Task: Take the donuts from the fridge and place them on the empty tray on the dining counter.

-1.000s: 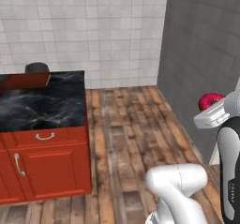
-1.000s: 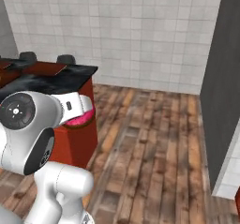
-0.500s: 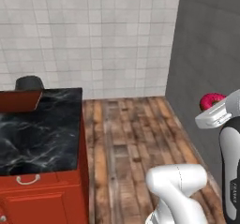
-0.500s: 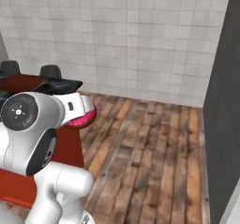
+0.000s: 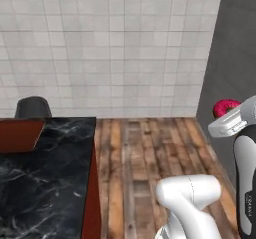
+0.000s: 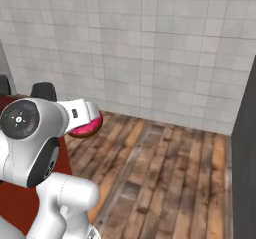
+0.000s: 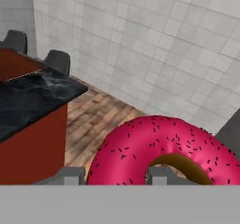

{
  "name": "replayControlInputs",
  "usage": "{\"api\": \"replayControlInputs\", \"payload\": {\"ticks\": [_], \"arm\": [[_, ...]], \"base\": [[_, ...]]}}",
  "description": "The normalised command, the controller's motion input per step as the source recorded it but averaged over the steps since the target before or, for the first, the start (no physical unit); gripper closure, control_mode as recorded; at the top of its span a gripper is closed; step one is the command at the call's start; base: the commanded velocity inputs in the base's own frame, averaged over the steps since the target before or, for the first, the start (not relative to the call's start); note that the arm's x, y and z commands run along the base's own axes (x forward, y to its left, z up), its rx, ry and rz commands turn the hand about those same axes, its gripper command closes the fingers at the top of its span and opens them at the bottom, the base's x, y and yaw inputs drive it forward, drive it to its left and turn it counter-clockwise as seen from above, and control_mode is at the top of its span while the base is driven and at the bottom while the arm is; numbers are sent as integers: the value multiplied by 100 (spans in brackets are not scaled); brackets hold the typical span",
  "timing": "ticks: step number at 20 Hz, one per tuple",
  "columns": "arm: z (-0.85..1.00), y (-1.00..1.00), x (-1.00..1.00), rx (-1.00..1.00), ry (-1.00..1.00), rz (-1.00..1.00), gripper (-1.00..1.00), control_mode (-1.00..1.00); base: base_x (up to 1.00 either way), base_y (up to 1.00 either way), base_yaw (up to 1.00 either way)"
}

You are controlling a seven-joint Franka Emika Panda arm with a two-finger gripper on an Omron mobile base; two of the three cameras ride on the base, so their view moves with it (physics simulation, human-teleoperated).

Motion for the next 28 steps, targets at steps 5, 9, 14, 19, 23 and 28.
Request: {"api": "replayControlInputs", "payload": {"ticks": [5, 9, 14, 19, 23, 28], "arm": [[0, 0, 0, 0, 0, 0, 100, 100], [0, 0, 0, 0, 0, 0, 100, 100], [0, 0, 0, 0, 0, 0, 100, 100], [0, 0, 0, 0, 0, 0, 100, 100], [0, 0, 0, 0, 0, 0, 100, 100], [0, 0, 0, 0, 0, 0, 100, 100]], "base": [[100, 0, 30], [100, 0, 40], [100, 0, 48], [100, -3, 57], [100, -7, 61], [100, -7, 64]]}}
